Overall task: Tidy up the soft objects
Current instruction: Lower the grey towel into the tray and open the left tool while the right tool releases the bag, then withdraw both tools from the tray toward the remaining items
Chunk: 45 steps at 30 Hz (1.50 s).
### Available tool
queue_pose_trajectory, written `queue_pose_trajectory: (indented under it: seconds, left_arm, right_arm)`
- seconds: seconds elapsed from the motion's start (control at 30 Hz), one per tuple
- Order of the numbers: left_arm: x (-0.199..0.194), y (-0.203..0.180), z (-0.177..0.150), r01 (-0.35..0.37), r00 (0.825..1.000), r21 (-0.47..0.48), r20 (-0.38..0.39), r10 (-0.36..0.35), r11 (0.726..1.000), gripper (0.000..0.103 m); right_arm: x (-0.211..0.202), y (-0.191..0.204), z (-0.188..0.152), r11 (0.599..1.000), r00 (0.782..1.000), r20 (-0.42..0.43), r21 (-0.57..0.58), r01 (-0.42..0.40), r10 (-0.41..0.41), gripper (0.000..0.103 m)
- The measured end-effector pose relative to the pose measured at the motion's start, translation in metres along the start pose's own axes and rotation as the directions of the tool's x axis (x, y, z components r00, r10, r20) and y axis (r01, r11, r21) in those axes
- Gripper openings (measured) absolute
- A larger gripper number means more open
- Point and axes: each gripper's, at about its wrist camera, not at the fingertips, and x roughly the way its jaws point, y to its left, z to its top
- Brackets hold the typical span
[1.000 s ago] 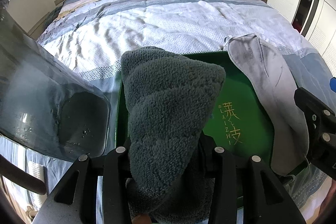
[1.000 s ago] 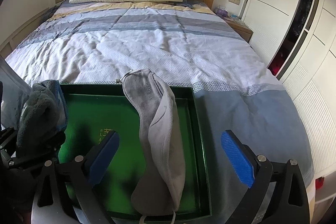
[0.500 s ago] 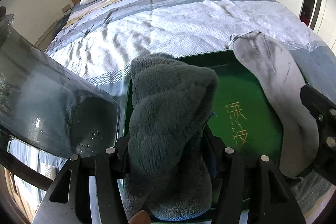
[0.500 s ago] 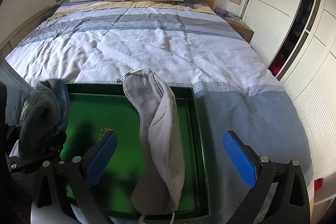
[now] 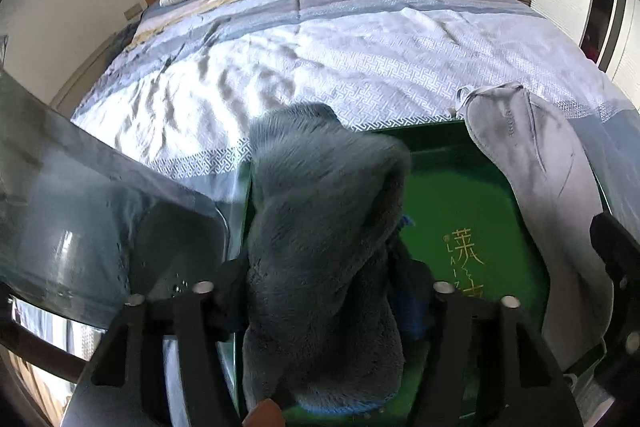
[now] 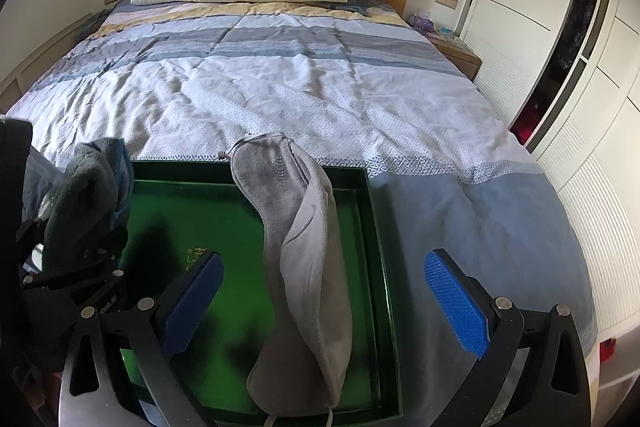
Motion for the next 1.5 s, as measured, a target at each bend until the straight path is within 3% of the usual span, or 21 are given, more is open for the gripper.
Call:
queue_pose_trajectory:
  seconds: [0.1,0.13,0.17,0.87,1.37,1.5]
  left_arm:
    - [-0.002,0.001,0.000,0.002,1.000,-0.010,0.004,-0.002,1.000,0.074]
    - [-0.002,0.001,0.000,0.003,1.000,-0.008,0.004,-0.003,1.000,0.085]
    - [-0.002,0.001,0.000,0.009,1.000,-0.010,0.009,-0.008,1.000,0.086]
    - [-0.045,-0.011,-0.011,0.101,0.992,-0.014,0.071,-0.100,0.995,0.086]
    - [-0.117,0.007,-0.041,0.249,0.961,-0.039,0.132,-0.242,0.968,0.086]
    - [-0.148,0.019,-0.052,0.267,0.954,-0.020,0.149,-0.261,0.964,0.094]
  right_arm:
    - [-0.001,-0.001,-0.001,1.000,1.000,0.001,-0.001,0.001,-0.001,0.103]
    - [-0.002,-0.001,0.000,1.000,1.000,0.003,0.001,0.002,-0.002,0.103]
    - [-0.002,-0.002,0.000,1.000,1.000,0.004,0.003,0.003,-0.003,0.103]
    - [-0.028,-0.010,0.002,0.996,0.996,0.040,0.030,0.079,-0.080,0.103]
    - [-0.095,-0.014,-0.014,0.992,0.990,0.077,0.053,0.114,-0.118,0.103]
    - [-0.125,-0.008,-0.027,0.993,0.990,0.091,0.052,0.104,-0.108,0.103]
